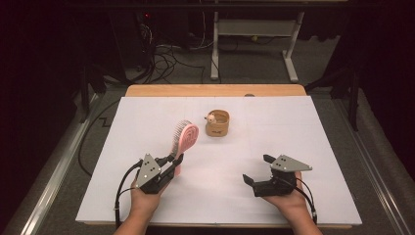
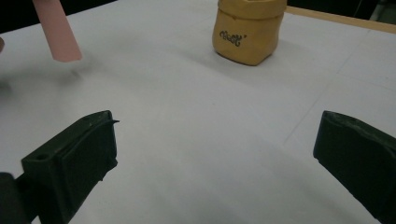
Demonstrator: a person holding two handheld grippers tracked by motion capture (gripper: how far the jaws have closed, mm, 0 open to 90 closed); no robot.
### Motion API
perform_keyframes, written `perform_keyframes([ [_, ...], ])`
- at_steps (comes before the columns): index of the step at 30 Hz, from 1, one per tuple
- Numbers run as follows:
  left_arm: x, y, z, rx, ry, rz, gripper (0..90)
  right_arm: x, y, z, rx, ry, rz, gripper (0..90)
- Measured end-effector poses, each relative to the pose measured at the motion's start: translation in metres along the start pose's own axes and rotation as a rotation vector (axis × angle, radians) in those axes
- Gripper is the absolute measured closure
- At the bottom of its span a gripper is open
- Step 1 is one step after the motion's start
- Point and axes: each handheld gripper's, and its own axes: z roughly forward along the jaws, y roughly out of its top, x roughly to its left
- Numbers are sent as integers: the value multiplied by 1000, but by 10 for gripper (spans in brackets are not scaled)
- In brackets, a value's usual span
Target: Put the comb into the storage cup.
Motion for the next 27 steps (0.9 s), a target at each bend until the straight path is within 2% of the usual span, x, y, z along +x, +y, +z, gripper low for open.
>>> perform_keyframes([
  [4, -1, 0, 1, 8, -1, 8, 801, 4, 5, 4, -11, 6, -5, 4],
  [14, -8, -1, 6, 21, -10, 34, 800, 25, 25, 16, -44, 63, -26, 4],
  [27, -18, 0, 11, 32, -23, 61, 801, 47, 45, 22, -76, 114, -52, 4],
])
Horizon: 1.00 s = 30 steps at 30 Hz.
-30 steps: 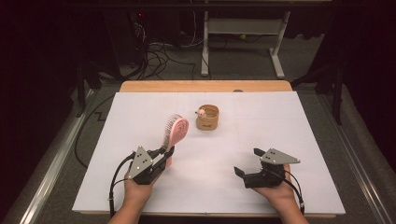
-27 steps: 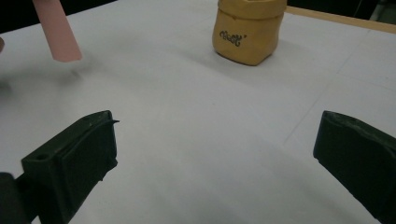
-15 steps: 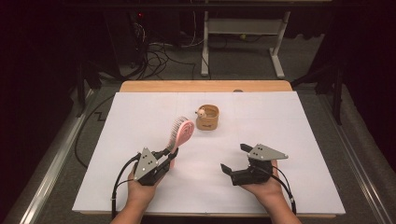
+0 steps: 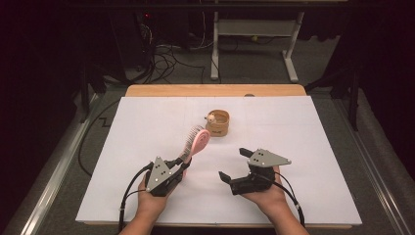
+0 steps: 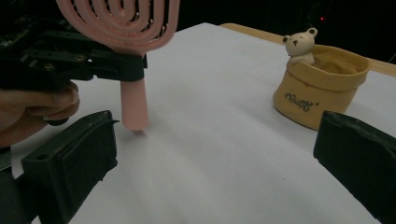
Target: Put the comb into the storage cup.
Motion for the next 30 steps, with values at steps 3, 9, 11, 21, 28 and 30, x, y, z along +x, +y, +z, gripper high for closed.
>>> perform_keyframes([
  [3, -1, 0, 0, -2, 0, 1, 800, 3, 3, 1, -8, 11, -1, 4],
  [9, -3, 1, 1, -4, 5, 5, 801, 12, 11, 6, -21, 35, -3, 4],
  [11, -4, 1, 2, -3, 3, 9, 801, 15, 15, 9, -28, 46, -7, 4],
  [21, -8, 1, 4, -6, 3, 12, 800, 23, 26, 16, -46, 74, 5, 4],
  [28, -10, 2, 5, -7, -3, 16, 801, 30, 34, 23, -65, 97, -1, 5],
  [30, -10, 2, 5, -8, -2, 18, 801, 31, 36, 24, -66, 95, -1, 5],
])
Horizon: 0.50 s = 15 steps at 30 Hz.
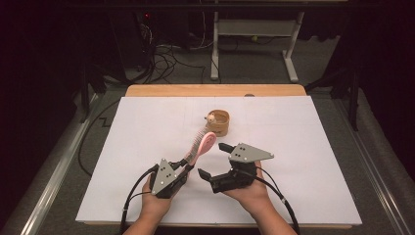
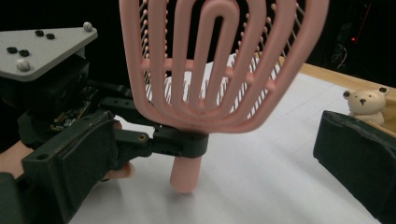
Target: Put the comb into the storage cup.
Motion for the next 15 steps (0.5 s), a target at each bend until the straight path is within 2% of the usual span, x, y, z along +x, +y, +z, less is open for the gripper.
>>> perform_keyframes([
  [15, -2, 1, 0, -8, 5, 5, 801, 5, 15, 12, -36, -8, 19, 5],
])
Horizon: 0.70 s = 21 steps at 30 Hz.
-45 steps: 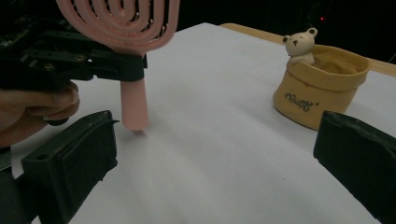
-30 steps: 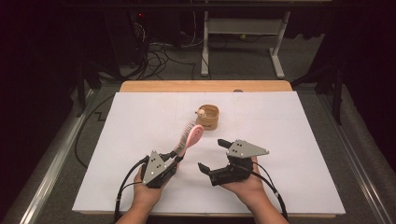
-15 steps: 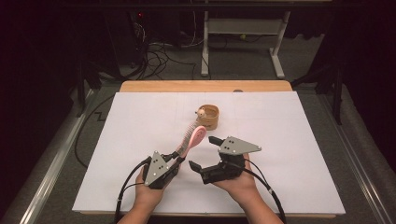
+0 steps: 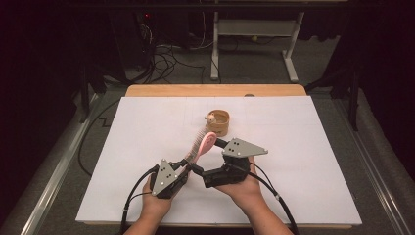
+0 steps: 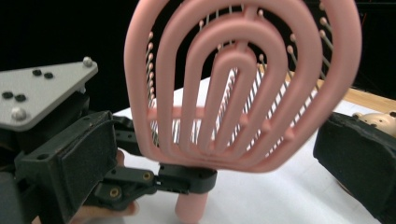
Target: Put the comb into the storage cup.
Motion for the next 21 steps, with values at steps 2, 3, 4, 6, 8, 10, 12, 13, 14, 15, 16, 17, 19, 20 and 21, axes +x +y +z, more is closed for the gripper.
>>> perform_keyframes([
  [2, 0, 0, 0, 1, 0, 2, 801, 0, 1, 1, -1, -3, 2, 5],
  [3, -1, 0, 0, 2, -2, 5, 801, 0, 1, 3, -2, 0, 10, 8],
  [4, -1, 0, 0, 2, -2, 5, 801, 0, 1, 3, -2, 0, 10, 8],
  [6, -1, 0, -1, -1, -2, 5, 801, 0, 2, 4, -6, 5, 11, 21],
  [8, -1, 0, -1, -1, 0, 6, 801, -1, 1, 5, -9, 6, 22, 37],
  [10, -1, 0, -1, -2, 1, 2, 801, -2, 1, 5, -11, 4, 26, 60],
  [12, -1, 0, -1, -1, 7, 1, 801, -2, 1, 5, -18, 6, 38, 103],
  [13, 0, 0, -1, 0, 8, 1, 801, -2, 1, 6, -19, 4, 41, 114],
  [14, 0, 0, -1, 0, 8, 1, 801, -2, 1, 6, -18, 6, 43, 123],
  [15, 0, 0, -1, -1, 13, 2, 800, -2, 1, 7, -19, 7, 47, 135],
  [16, 0, 0, -1, -1, 13, 2, 801, -2, 1, 7, -19, 7, 47, 135],
  [17, 0, 0, -2, -2, 18, 1, 801, -2, 0, 6, -26, 5, 56, 160],
  [19, 0, 0, -2, -3, 19, 0, 801, -2, 0, 7, -30, 3, 60, 166],
  [20, 0, 0, -2, -3, 19, 0, 801, -2, 0, 7, -30, 3, 60, 166],
  [21, 0, 0, -2, -3, 19, 0, 801, -1, 0, 7, -32, 4, 64, 173],
])
